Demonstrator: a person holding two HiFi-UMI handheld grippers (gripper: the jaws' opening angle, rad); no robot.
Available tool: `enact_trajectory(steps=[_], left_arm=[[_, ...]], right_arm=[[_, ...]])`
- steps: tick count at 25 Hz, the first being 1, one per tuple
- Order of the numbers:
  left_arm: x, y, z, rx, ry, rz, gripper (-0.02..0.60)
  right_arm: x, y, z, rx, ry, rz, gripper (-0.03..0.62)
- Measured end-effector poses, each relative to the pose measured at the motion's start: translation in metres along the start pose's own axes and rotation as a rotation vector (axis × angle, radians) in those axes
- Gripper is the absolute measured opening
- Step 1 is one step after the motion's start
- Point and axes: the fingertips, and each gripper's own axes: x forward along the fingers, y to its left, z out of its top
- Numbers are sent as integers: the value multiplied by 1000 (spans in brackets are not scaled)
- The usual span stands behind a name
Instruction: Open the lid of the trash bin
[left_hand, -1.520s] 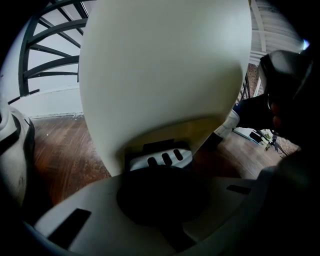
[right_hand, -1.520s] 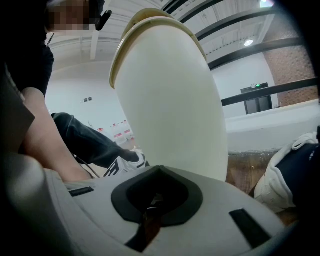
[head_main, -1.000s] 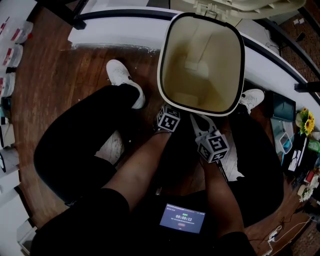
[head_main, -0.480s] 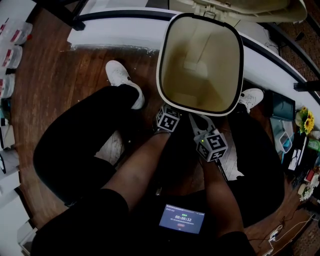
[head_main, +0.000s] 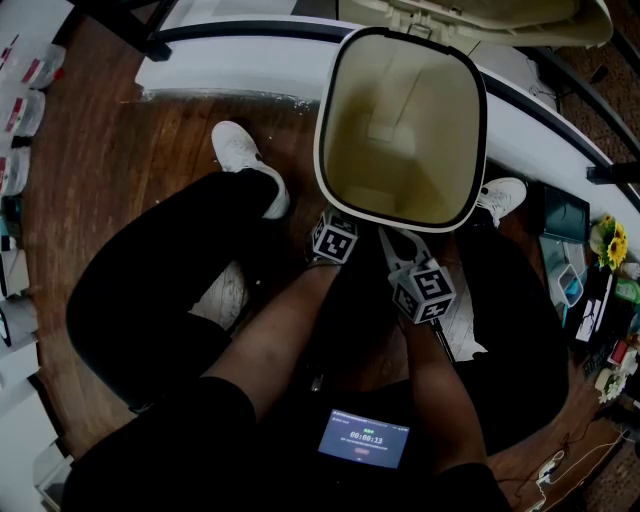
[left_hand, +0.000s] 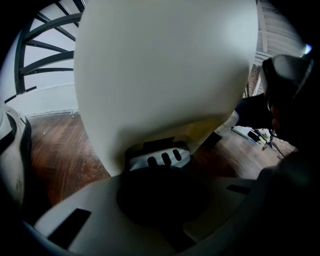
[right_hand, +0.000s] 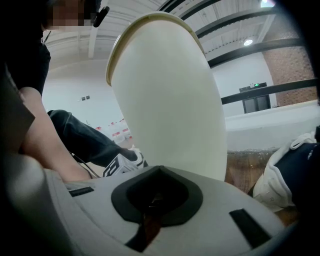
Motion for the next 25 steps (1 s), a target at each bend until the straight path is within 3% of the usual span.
enact_trajectory(steps=[25], left_arm=[[-6, -2, -1, 20, -55, -25, 34]], right_arm=[[-1, -4, -8, 27, 4, -9, 11]])
